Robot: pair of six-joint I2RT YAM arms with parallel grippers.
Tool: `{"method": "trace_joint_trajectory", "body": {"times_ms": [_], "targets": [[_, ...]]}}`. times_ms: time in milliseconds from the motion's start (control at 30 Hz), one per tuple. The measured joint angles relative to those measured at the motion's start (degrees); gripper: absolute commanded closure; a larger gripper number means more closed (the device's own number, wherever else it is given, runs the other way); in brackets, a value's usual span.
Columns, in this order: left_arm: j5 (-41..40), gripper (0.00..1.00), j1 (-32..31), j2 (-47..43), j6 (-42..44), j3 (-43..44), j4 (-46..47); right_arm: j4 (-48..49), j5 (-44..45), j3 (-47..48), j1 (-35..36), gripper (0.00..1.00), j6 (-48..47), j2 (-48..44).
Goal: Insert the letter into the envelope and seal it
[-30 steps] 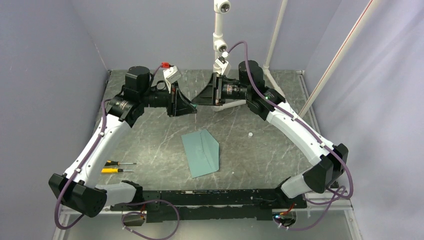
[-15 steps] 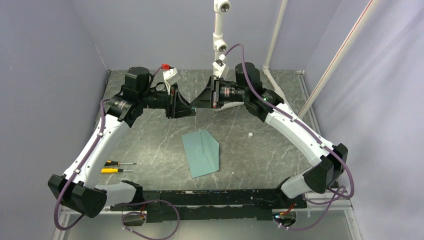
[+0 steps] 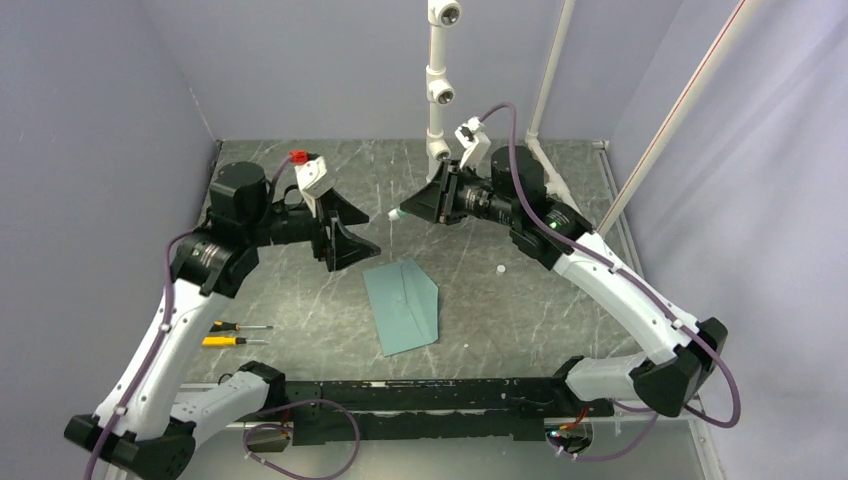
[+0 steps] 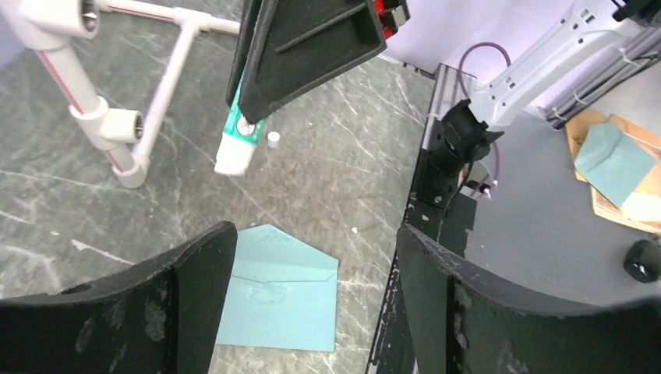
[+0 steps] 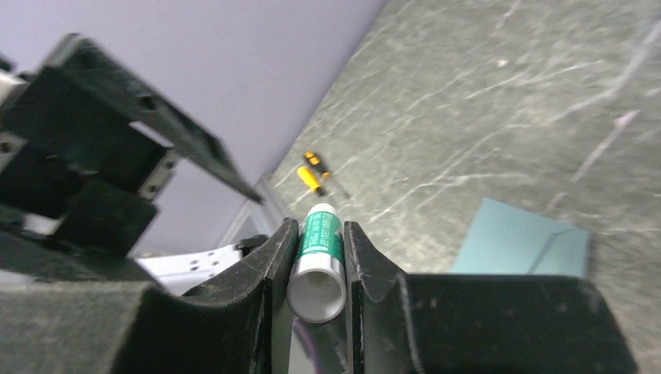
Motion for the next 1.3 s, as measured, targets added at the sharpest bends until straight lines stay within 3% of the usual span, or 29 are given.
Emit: {"method": "trace_joint_trajectory", "body": {"times_ms": [167,400,467,600,733,1000,1300], "targets": [[-6.54,0.31,-0.11,-5.44,-3.93,-3.78,1.6,0.42,10.75,-5.84,0.98,1.0,-6.29,-3.69],[-16.57,0.47,-0.09,-5.95,-23.06,-21.0,10.99,0.63,27.32,-13.88,10.58,1.0,-13.51,-2.71],[-18.34,0.62,-0.09,-3.32,-29.33,-26.36,13.64,1.16,29.53,-16.31,13.05,1.0,-14.53,-1.86],[-19.93,0.83,-0.09,3.41,-37.57,-31.26,16.68,2.25,34.32,-19.08,17.31,1.0,-15.15,2.73],[-20.41,0.96,-0.09,11.13,-41.77,-31.43,20.11,3.8,37.2,-21.68,19.54,1.0,-15.12,7.54],[-18.47,0.98,-0.09,27.82,-46.45,-34.4,32.09,9.46,37.83,-23.63,19.78,1.0,-17.16,16.02],[-21.94,0.98,-0.09,33.77,-46.18,-34.25,32.72,13.07,38.18,-23.52,20.76,1.0,-18.56,22.47]]}}
